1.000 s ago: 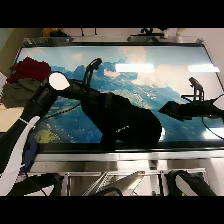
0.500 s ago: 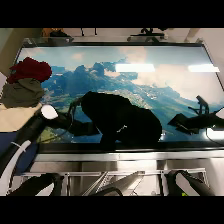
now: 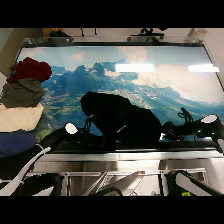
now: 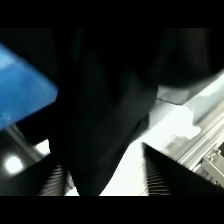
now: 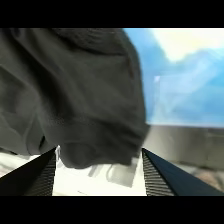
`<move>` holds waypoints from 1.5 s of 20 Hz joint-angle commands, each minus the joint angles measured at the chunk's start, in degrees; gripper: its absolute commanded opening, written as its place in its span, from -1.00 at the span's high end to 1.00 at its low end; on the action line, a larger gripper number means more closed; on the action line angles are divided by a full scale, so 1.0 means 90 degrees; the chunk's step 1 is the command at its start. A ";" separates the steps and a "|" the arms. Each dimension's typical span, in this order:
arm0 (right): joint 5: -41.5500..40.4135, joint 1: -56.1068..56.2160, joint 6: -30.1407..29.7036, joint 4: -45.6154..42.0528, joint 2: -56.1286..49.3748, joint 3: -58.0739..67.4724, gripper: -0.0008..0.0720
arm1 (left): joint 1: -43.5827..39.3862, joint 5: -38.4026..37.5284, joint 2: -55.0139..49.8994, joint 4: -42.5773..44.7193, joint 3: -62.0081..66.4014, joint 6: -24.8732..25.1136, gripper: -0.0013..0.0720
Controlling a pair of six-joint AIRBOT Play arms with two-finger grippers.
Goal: Fold the shirts.
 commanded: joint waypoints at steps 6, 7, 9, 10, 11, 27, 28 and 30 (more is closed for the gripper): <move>-0.0253 0.0000 -0.0491 0.0372 -0.0993 -0.0036 -0.60 | 0.0192 -0.0306 -0.0493 -0.0092 0.0690 0.0175 0.93; -0.0272 0.0002 -0.0491 0.0393 -0.1049 -0.0036 -0.59 | 0.0279 -0.0386 -0.0493 -0.0095 0.0758 0.0211 0.93; -0.0272 0.0019 -0.0782 0.0814 -0.1161 -0.0036 0.19 | 0.0418 -0.0525 -0.0491 -0.0097 0.0901 0.0223 0.93; -0.0274 0.0083 -0.0981 0.1066 -0.1222 -0.0036 0.42 | 0.0469 -0.0585 -0.0491 -0.0100 0.0974 0.0223 0.93; -0.0277 0.0189 -0.1149 0.1304 -0.1277 -0.0034 0.45 | 0.0515 -0.0675 -0.0491 -0.0102 0.1076 0.0221 0.93; 0.0554 -0.1054 -0.2346 0.6572 0.1100 0.5807 0.93 | 0.3769 -0.2358 0.3478 0.0576 0.6870 -0.0357 0.93; 0.0333 -0.1178 -0.2361 0.6402 0.1314 0.6300 0.93 | 0.4095 -0.2363 0.3657 0.0588 0.7448 -0.0350 0.93; -0.0058 -0.1358 -0.2414 0.5656 0.1644 0.7055 0.93 | 0.4813 -0.2382 0.3878 0.0758 0.8233 -0.0282 0.93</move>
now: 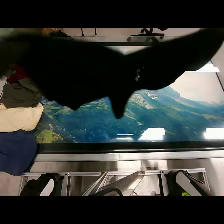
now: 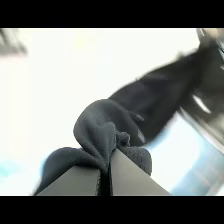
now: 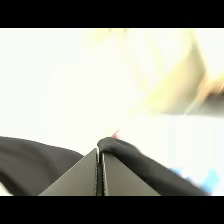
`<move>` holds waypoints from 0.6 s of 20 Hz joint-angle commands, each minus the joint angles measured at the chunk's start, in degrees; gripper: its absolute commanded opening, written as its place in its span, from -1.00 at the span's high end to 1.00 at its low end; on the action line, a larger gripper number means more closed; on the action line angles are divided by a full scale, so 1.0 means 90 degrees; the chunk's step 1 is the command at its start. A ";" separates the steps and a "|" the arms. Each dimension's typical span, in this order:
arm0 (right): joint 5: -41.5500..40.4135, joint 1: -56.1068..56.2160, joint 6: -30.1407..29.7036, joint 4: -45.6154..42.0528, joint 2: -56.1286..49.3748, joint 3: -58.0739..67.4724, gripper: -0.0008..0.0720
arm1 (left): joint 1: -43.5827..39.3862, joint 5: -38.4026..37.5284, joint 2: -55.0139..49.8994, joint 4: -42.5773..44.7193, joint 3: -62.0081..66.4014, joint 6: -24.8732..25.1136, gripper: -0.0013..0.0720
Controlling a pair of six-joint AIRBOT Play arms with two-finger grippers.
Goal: Fold the shirts.
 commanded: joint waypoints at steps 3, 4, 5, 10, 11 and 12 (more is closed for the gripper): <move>-0.0957 -0.0347 -0.0061 -0.1263 0.0719 0.1496 0.93 | 0.2147 -0.0505 0.0532 0.0527 0.1642 0.0024 0.93; -0.0882 -0.0347 0.0097 -0.1438 0.0639 0.1447 0.93 | 0.2404 -0.0699 0.0432 0.0396 0.1469 0.0073 0.93; -0.0663 -0.0345 0.0189 -0.1426 0.0498 0.1297 0.93 | 0.2443 -0.0697 0.0333 0.0158 0.1100 0.0085 0.93; 0.0005 0.0000 0.0236 -0.1406 -0.0010 -0.1032 0.93 | 0.1037 -0.1103 -0.0758 -0.0522 -0.1197 0.1064 0.93; -0.0007 0.0172 0.0153 -0.1445 -0.0068 -0.1746 0.93 | 0.0639 -0.1020 -0.1044 -0.0389 -0.1651 0.1149 0.93; -0.0019 0.0301 0.0138 -0.1581 -0.0148 -0.2392 0.93 | 0.0240 -0.0872 -0.1389 -0.0219 -0.2123 0.1234 0.93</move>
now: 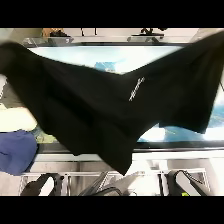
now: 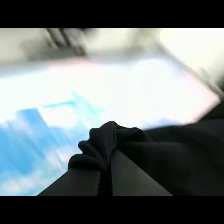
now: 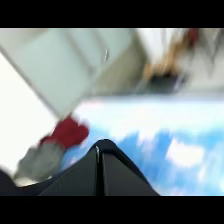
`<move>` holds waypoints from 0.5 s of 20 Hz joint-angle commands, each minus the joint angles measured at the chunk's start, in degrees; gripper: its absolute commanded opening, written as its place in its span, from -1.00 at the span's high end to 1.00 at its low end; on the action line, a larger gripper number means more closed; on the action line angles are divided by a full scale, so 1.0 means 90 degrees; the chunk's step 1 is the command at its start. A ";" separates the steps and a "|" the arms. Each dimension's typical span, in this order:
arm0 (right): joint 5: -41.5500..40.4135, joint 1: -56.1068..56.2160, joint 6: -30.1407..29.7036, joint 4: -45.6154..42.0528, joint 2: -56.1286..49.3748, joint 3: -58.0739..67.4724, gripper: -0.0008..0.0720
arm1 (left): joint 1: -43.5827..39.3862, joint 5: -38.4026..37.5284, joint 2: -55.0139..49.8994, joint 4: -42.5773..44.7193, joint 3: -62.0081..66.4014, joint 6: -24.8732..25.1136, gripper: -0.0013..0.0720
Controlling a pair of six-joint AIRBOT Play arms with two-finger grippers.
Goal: Fold the shirts.
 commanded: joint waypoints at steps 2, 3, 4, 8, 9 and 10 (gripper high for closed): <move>-0.0148 0.0515 -0.0163 -0.0651 -0.0435 -0.2754 0.92 | -0.1532 0.0413 -0.1416 0.0478 -0.1989 0.0585 0.93; -0.0517 0.0580 -0.0304 -0.0874 -0.0588 -0.3371 0.92 | -0.1812 0.0692 -0.1826 0.0758 -0.2370 0.0712 0.93; -0.0952 0.0612 -0.0520 -0.1001 -0.0765 -0.3871 0.92 | -0.2052 0.1001 -0.2212 0.1032 -0.2674 0.0758 0.93; -0.2098 0.0580 -0.1474 -0.1005 -0.1860 -0.4568 0.53 | -0.2412 0.1962 -0.3762 0.1479 -0.3089 0.0755 0.93; -0.2084 0.0576 -0.1486 -0.1013 -0.2008 -0.4442 -0.01 | -0.2368 0.1802 -0.4044 0.1440 -0.2914 0.0753 0.93; -0.1982 0.0576 -0.1498 -0.1030 -0.2052 -0.4250 -0.14 | -0.2297 0.1530 -0.4248 0.1426 -0.2679 0.0750 0.93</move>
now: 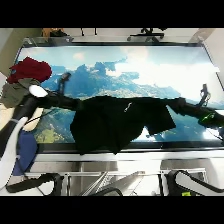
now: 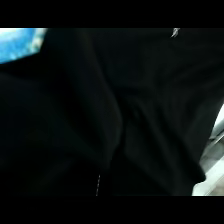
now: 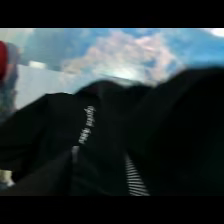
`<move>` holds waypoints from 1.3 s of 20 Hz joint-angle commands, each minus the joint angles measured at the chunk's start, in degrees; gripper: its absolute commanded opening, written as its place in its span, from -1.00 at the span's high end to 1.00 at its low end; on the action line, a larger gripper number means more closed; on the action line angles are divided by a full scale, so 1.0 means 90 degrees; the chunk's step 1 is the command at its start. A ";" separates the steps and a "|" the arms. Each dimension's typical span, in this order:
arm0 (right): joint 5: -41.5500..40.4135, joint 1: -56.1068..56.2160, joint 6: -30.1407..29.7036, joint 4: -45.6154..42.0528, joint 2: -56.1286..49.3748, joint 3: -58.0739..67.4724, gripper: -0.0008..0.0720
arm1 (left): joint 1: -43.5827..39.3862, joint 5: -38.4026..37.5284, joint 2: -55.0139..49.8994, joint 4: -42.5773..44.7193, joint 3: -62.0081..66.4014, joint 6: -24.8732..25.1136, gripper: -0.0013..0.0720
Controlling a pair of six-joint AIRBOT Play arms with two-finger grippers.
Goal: Fold the shirts.
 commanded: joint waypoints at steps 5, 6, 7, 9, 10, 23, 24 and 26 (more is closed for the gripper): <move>0.0612 0.0041 0.0534 -0.1052 0.0306 0.0503 -0.14 | 0.0092 -0.0869 -0.1146 0.0187 0.1248 0.0027 0.93; 0.0874 0.0107 0.0862 -0.1336 0.0505 0.0432 -0.14 | 0.0090 -0.0862 -0.1146 0.0185 0.1365 0.0024 0.93; 0.1088 0.0245 0.1149 -0.1508 0.0738 0.0221 -0.14 | 0.0090 -0.0855 -0.1146 0.0187 0.1462 0.0024 0.93; 0.1115 0.0680 0.1559 -0.1571 0.1212 -0.0534 -0.14 | 0.0056 -0.0848 -0.1146 0.0185 0.1562 0.0027 0.93; 0.0899 0.0986 0.1717 -0.1569 0.1409 -0.1025 -0.14 | 0.0058 -0.0831 -0.1146 0.0185 0.1564 0.0024 0.93; -0.1316 0.2880 0.0954 -0.0748 0.0129 -0.2239 -0.02 | 0.0066 -0.0835 -0.1149 0.0192 0.1564 -0.0121 0.93; -0.1331 0.2902 0.0627 -0.0342 0.0010 -0.2205 -0.02 | 0.0066 -0.0831 -0.1149 0.0189 0.1564 -0.0121 0.93; -0.1472 0.2912 0.0141 0.0221 -0.0219 -0.1972 0.01 | 0.0066 -0.0797 -0.1149 0.0189 0.1564 -0.0121 0.93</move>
